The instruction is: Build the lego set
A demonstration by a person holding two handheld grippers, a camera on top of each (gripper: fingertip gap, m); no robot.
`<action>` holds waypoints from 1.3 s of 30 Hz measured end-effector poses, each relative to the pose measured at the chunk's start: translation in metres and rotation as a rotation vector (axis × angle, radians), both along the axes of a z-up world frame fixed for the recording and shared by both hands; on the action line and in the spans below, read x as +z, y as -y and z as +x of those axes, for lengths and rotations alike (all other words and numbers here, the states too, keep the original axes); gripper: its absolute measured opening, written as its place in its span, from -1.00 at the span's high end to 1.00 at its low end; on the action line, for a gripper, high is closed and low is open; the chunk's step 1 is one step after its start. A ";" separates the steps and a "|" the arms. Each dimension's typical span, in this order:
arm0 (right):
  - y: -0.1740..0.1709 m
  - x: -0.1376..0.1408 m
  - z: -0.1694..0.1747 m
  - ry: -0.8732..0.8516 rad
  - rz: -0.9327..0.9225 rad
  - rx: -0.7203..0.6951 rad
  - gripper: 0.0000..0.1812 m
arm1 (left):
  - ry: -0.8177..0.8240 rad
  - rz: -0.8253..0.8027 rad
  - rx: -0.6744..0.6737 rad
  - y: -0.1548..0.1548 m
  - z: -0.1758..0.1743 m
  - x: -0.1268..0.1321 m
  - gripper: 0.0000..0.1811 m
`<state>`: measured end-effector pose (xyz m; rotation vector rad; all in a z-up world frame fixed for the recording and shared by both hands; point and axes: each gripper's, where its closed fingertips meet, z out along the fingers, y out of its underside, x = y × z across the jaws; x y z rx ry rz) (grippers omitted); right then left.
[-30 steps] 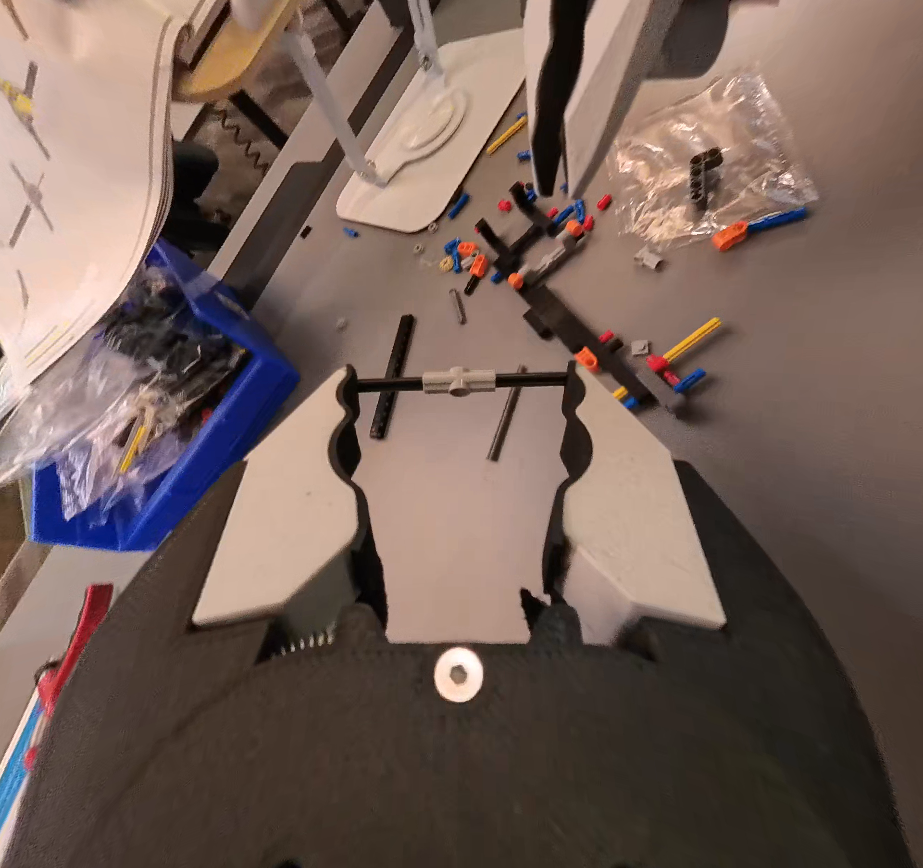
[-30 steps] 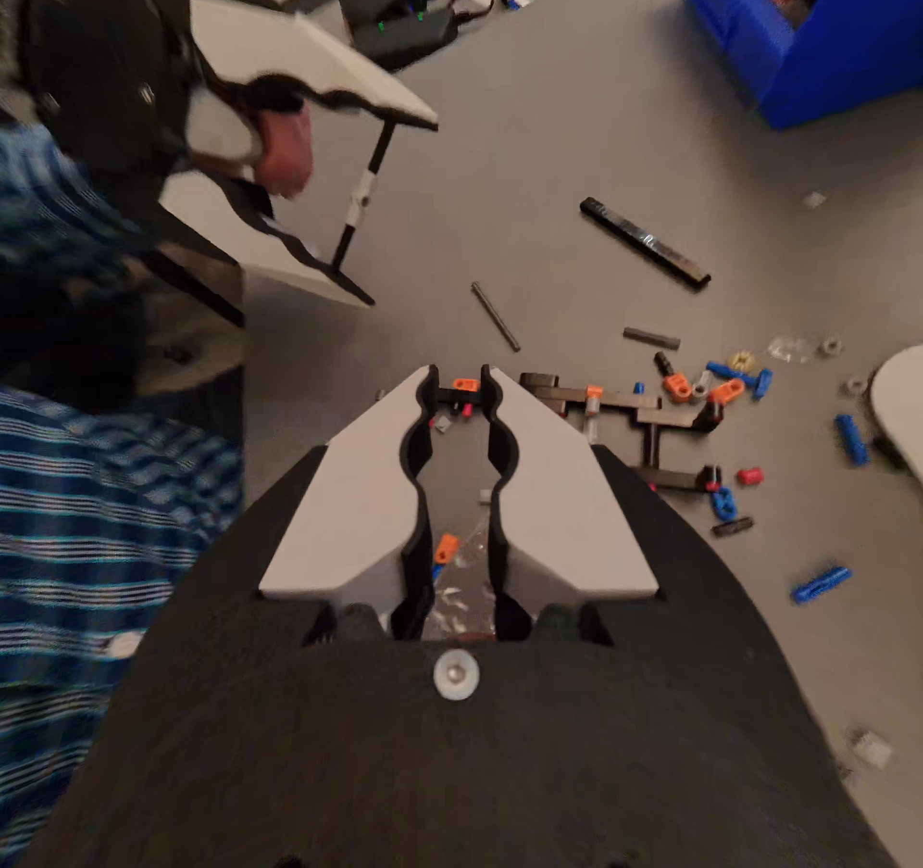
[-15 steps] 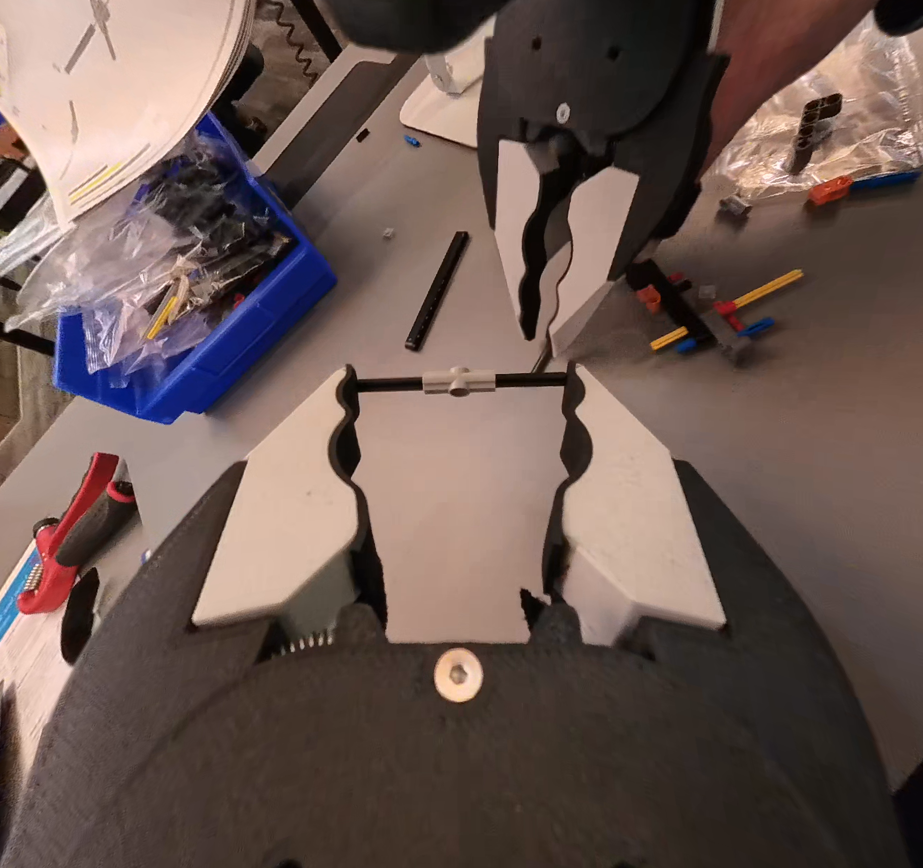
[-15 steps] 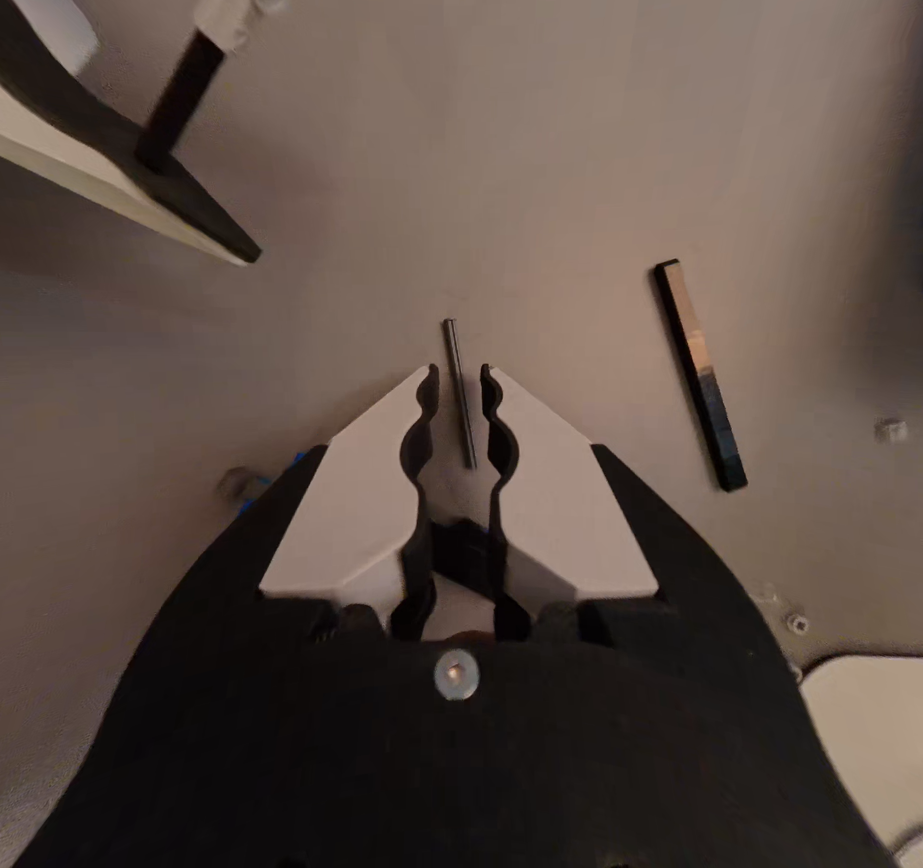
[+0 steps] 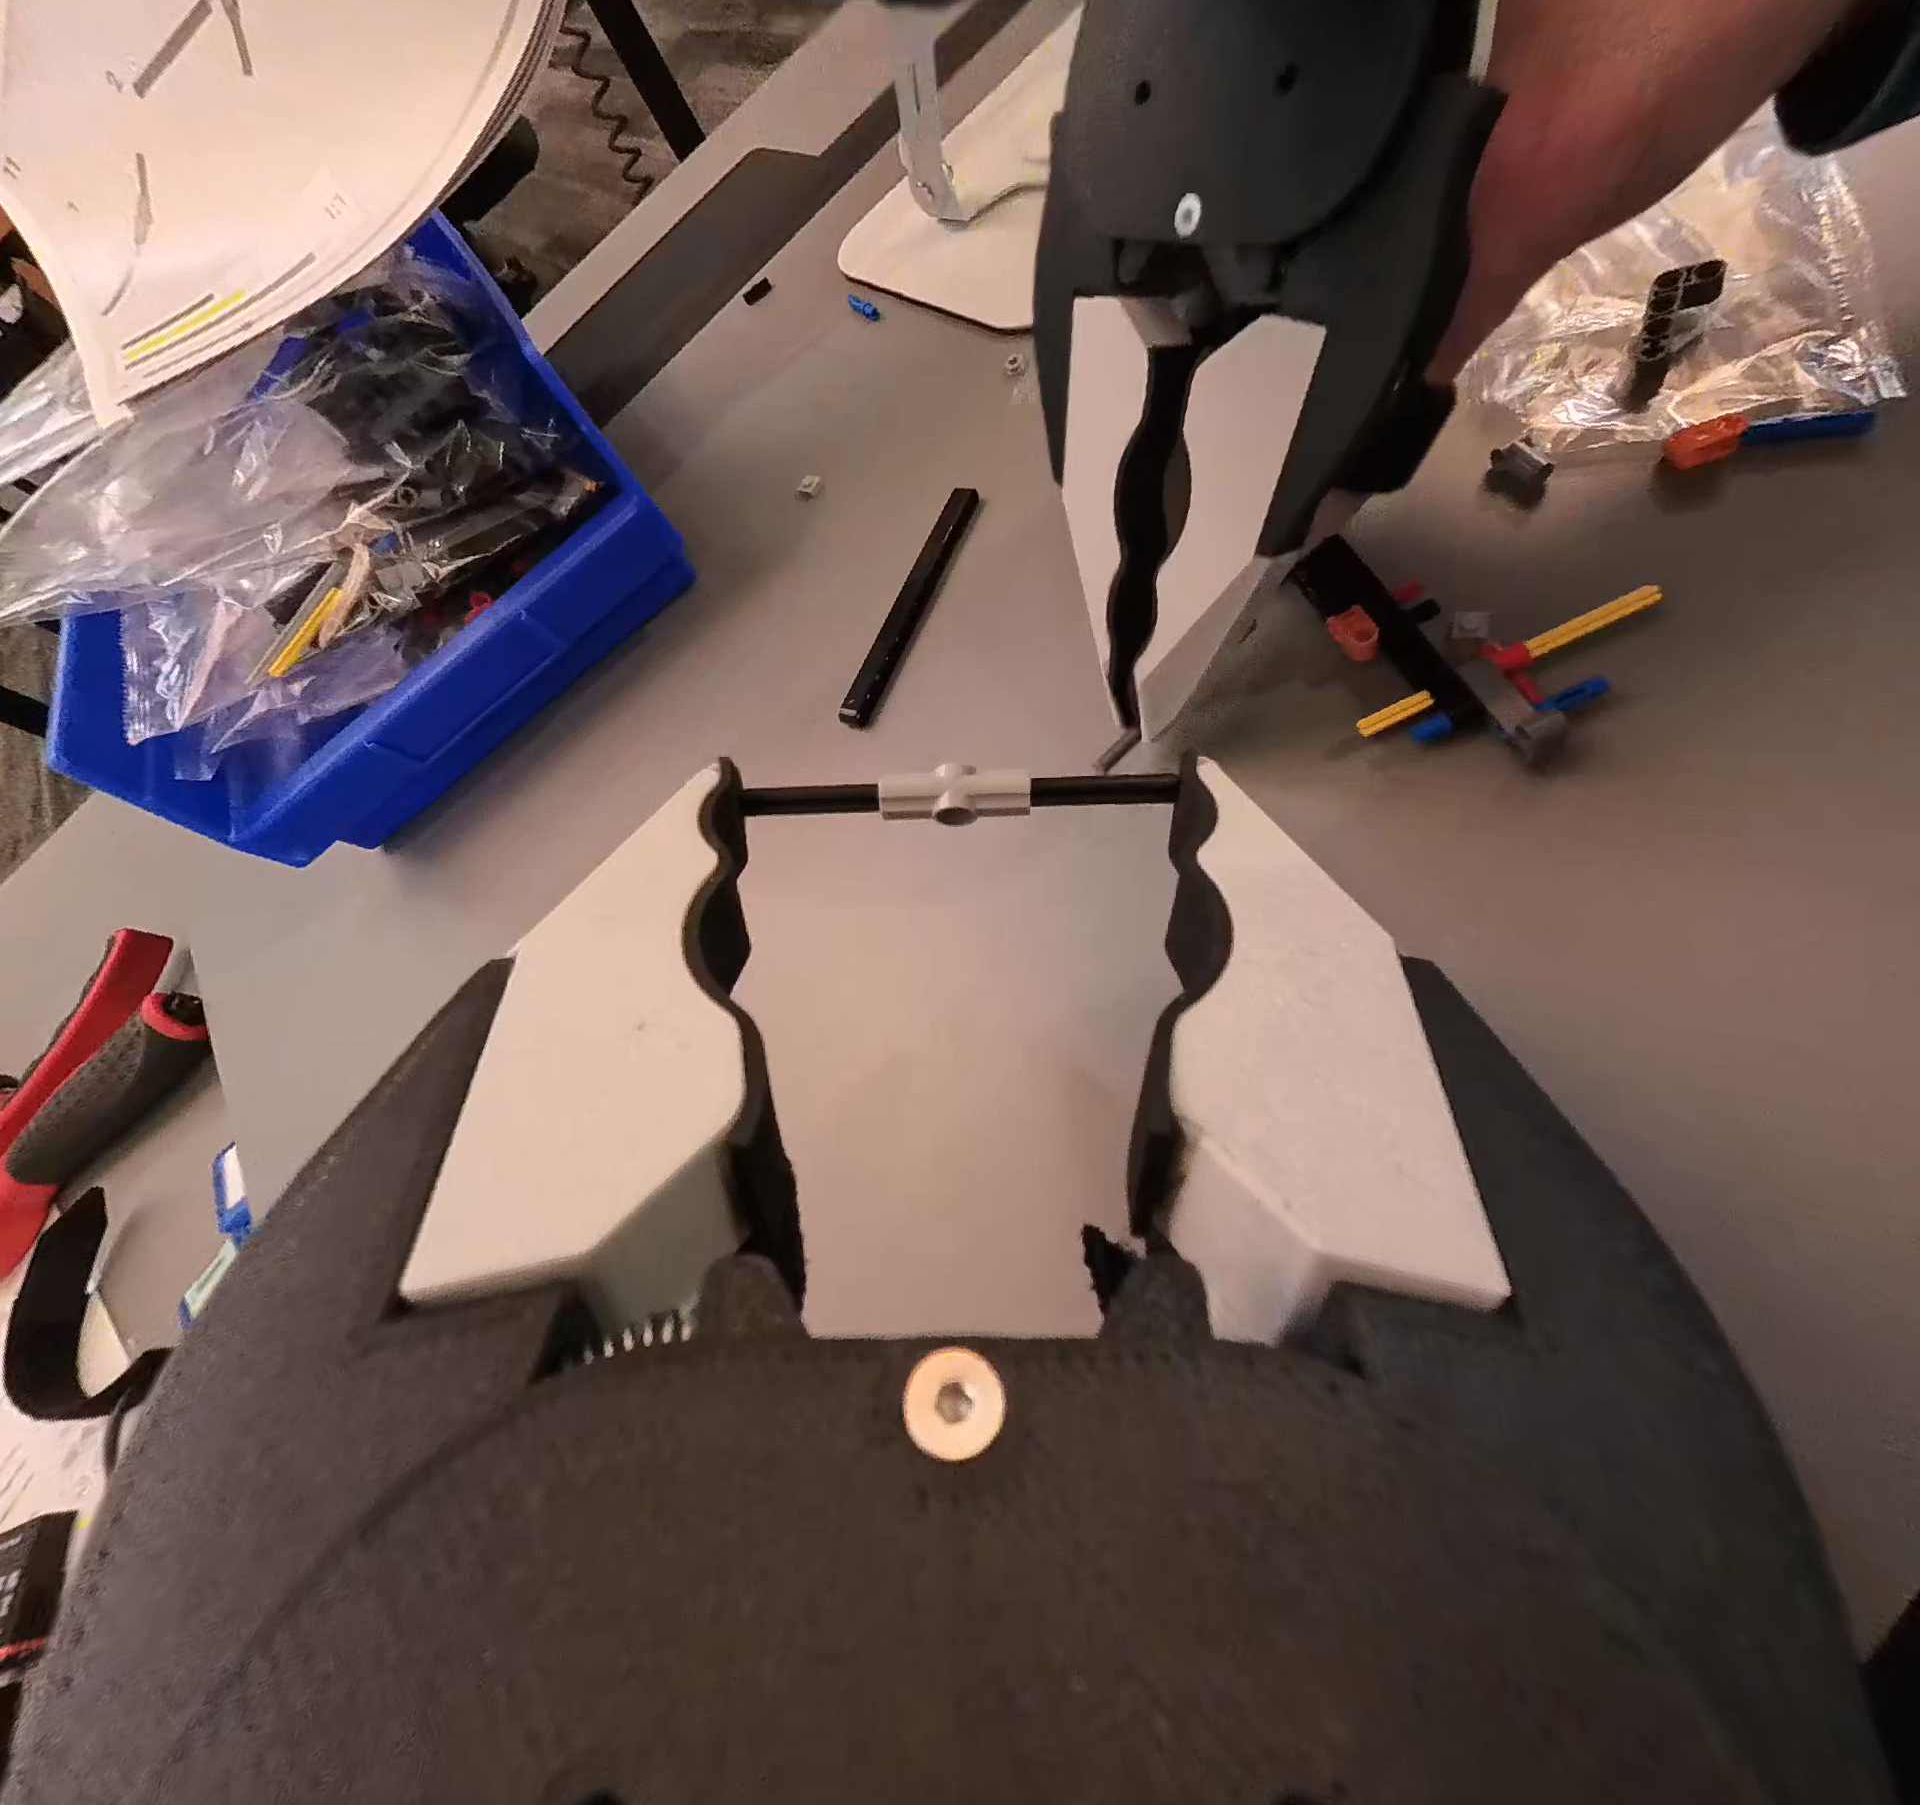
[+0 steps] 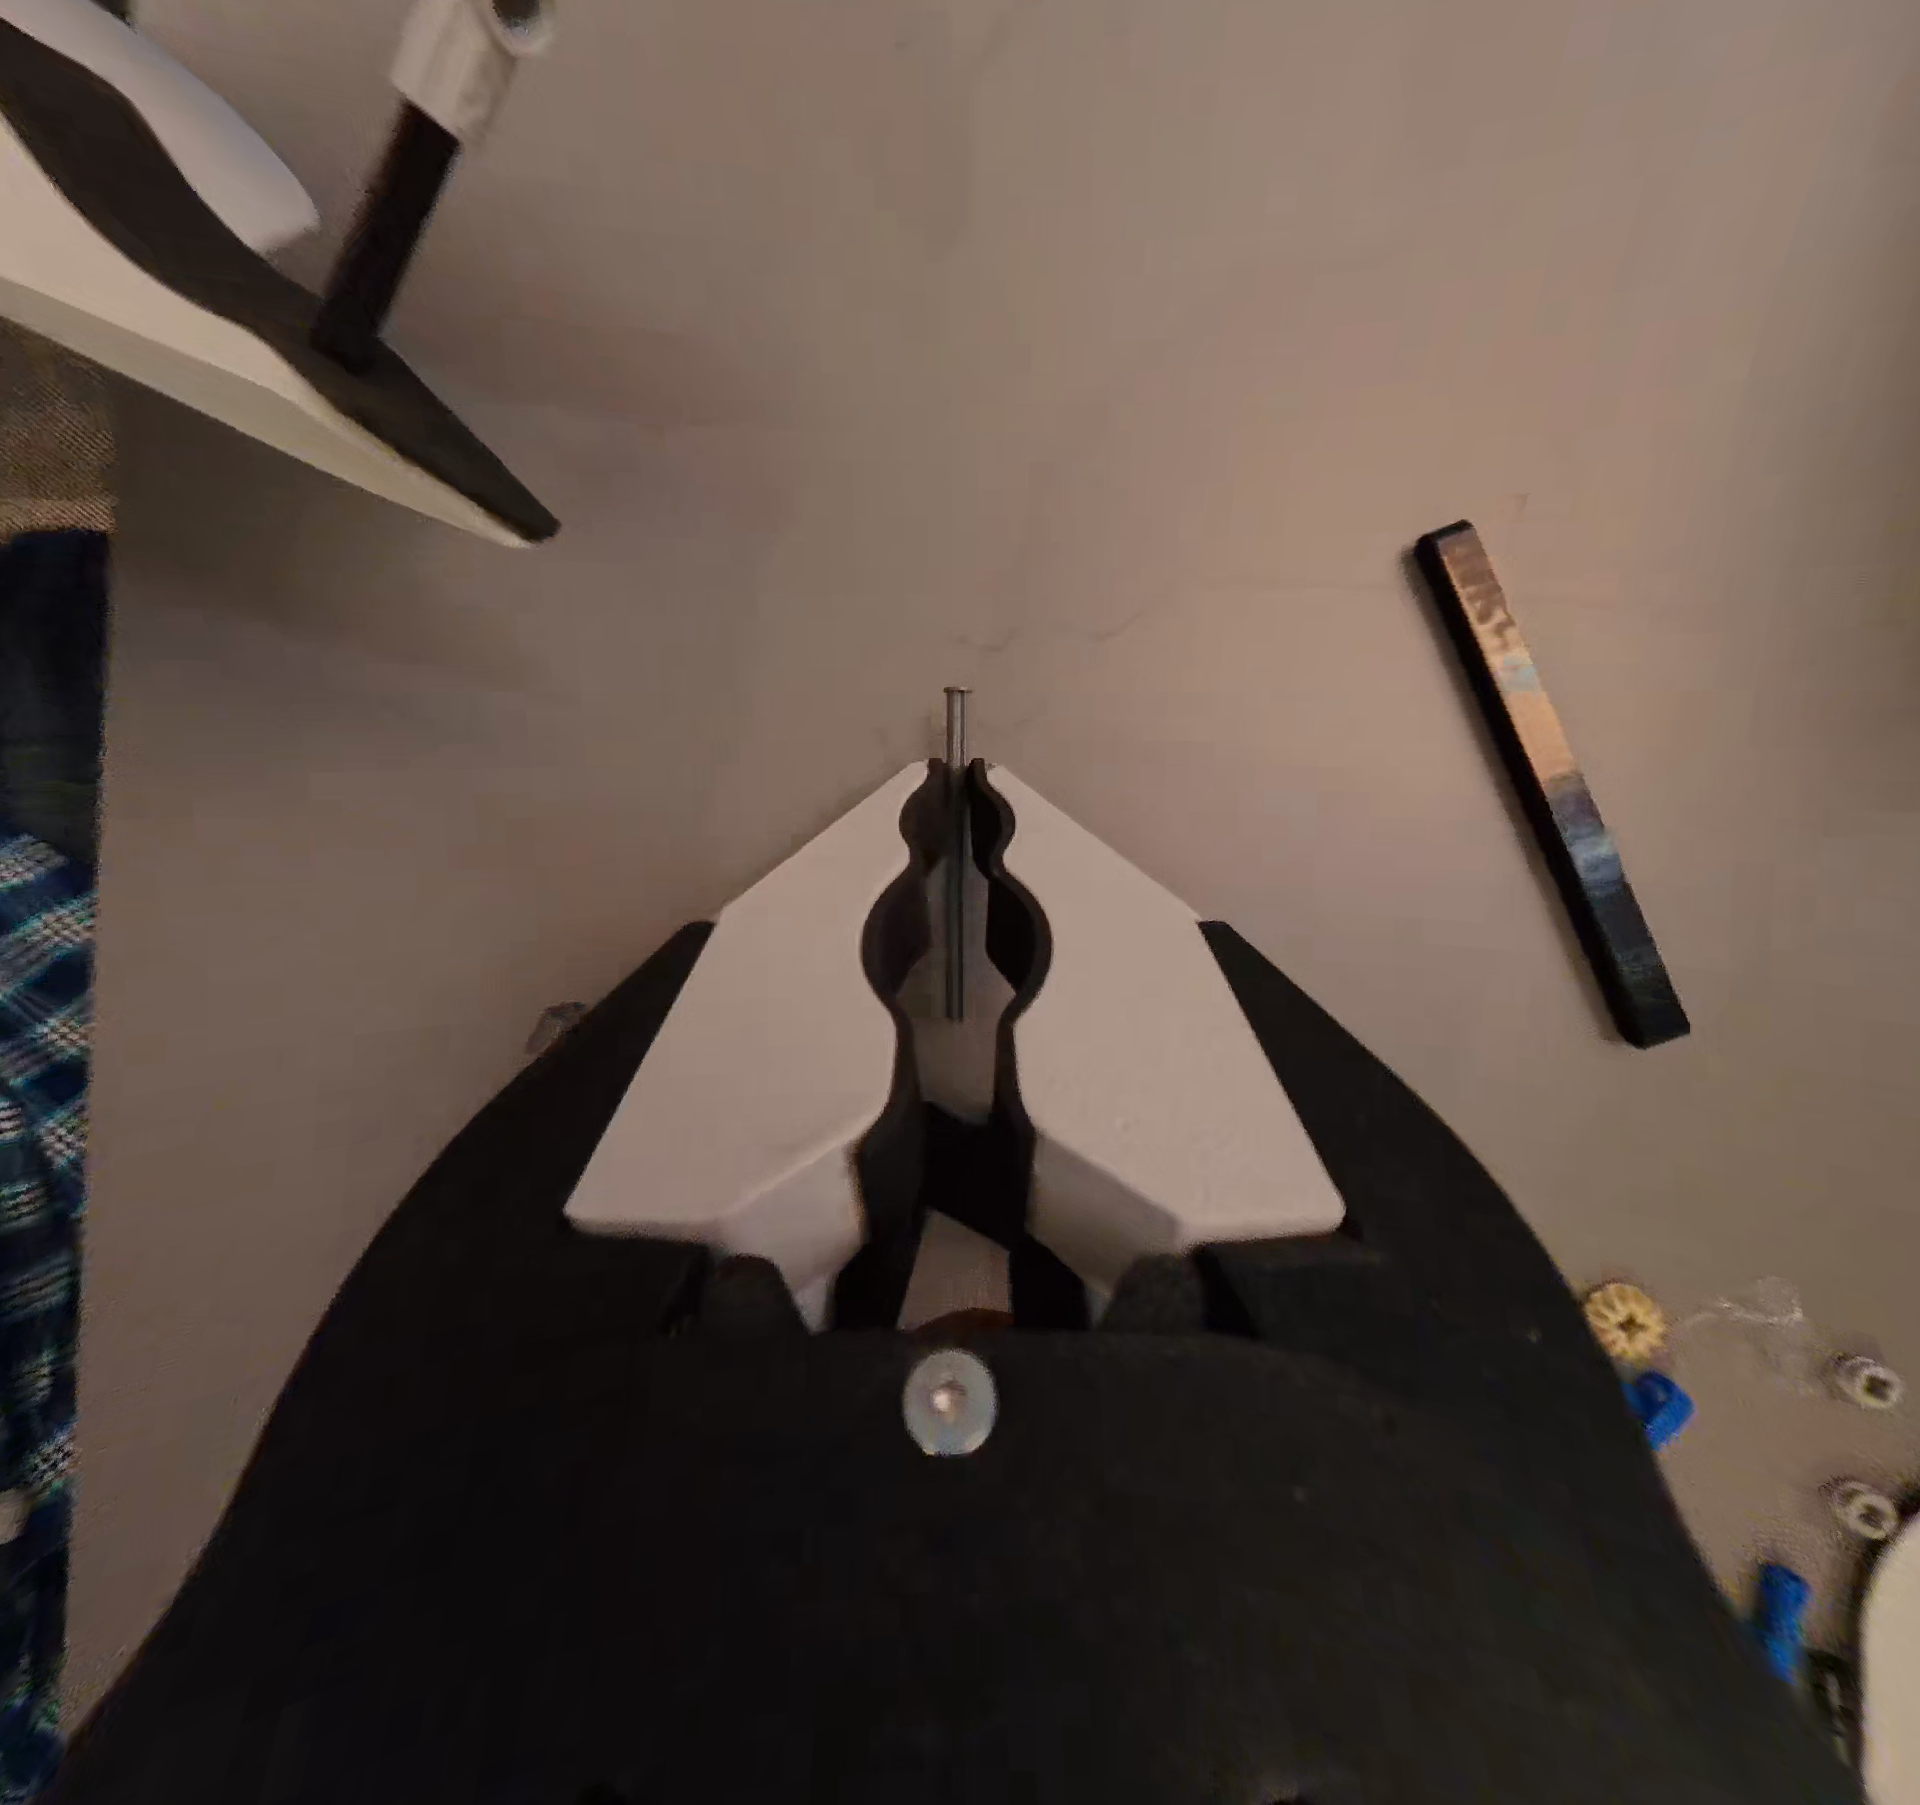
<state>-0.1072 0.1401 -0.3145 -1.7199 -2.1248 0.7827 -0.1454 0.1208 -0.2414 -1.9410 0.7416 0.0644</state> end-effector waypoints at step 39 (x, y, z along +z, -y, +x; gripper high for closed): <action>0.004 0.057 0.057 -0.185 -0.228 -0.128 0.99 | 0.094 -0.462 -0.144 0.007 0.049 -0.076 -0.24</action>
